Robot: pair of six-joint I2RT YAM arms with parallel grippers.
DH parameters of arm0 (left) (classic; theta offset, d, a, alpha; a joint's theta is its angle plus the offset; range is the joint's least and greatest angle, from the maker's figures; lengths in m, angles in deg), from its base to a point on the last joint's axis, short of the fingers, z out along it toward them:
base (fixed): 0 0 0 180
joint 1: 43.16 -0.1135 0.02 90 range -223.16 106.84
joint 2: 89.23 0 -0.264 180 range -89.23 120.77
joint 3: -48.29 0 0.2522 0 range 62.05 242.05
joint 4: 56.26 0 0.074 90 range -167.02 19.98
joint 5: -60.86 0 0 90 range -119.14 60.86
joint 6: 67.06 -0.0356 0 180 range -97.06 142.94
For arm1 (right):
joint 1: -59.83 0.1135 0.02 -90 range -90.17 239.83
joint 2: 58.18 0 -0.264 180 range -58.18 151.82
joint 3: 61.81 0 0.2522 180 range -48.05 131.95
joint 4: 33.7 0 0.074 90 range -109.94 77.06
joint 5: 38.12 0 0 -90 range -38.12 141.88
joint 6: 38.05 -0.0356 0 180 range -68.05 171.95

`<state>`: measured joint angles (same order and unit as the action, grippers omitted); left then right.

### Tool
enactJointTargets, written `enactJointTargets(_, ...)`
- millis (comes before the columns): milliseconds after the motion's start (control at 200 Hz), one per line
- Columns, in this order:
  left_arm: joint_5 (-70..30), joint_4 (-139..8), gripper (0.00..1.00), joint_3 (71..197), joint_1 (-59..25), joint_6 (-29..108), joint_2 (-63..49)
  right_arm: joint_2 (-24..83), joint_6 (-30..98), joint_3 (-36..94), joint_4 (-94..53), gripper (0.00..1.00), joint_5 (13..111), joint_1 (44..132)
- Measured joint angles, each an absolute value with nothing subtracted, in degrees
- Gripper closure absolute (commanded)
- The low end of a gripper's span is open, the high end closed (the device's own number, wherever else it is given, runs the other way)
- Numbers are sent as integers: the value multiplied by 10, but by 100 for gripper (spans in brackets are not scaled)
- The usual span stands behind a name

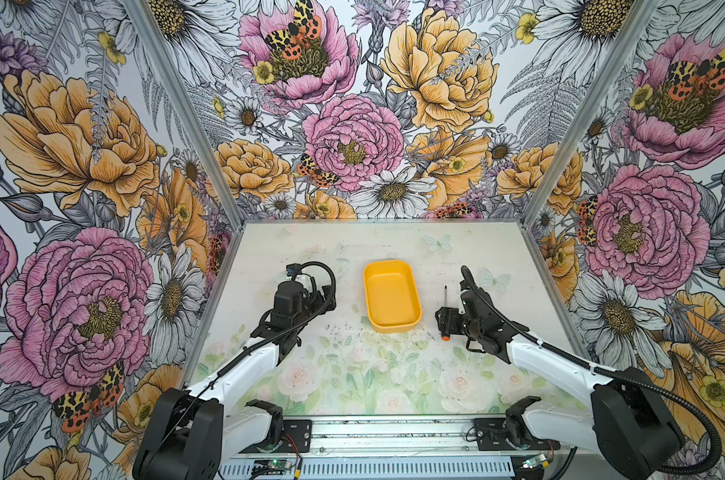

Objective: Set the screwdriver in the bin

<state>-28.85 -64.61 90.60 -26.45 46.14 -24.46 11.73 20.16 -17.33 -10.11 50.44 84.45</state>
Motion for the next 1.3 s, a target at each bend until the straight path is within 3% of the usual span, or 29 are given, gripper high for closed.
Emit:
enactJointTargets(280, -251, -645, 1, 910, -264, 499, -225, 162, 198, -174, -94, 27, 504, 852)
enactJointTargets(841, -186, -644, 1, 942, -264, 524, -182, 218, 194, -160, -90, 47, 498, 855)
enactJointTargets(1151, -163, -643, 1, 958, -264, 530, -158, 236, 193, -149, -90, 68, 487, 855)
enactJointTargets(1236, -159, -643, 1, 959, -264, 530, -156, 237, 193, -147, -90, 78, 486, 855)
enactJointTargets(1301, -157, -643, 1, 959, -264, 530, -156, 237, 192, -147, -90, 91, 485, 855)
